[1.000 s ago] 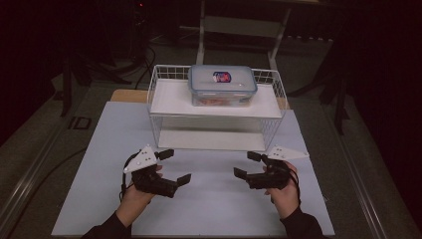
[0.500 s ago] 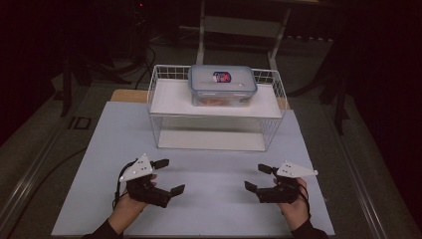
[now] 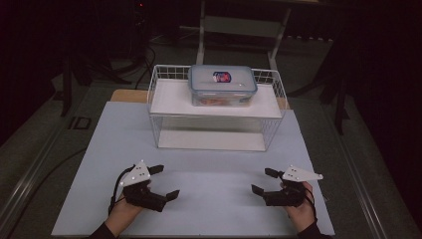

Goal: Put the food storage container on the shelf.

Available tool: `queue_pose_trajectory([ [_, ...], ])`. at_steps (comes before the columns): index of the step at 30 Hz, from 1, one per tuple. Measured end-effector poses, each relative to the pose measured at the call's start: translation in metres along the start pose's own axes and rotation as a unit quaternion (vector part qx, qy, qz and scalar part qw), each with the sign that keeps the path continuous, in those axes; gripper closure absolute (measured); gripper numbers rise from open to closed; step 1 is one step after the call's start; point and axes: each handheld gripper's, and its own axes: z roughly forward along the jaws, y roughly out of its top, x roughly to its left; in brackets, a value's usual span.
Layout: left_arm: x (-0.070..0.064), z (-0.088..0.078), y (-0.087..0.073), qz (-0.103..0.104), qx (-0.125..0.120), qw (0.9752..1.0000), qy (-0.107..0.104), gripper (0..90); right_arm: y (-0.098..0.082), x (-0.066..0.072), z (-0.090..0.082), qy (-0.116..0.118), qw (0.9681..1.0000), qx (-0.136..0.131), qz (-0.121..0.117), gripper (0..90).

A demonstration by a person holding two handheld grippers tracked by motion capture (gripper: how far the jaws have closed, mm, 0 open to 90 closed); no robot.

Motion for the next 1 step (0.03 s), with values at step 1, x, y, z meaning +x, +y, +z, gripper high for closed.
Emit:
queue_pose_trajectory([
  [1,0.0008,0.0004,-0.0003,-0.002,0.001,1.0,0.0,0.0,-0.0003,-0.0006,0.0,0.003,1.0,-0.002,0.002,14.7],
])
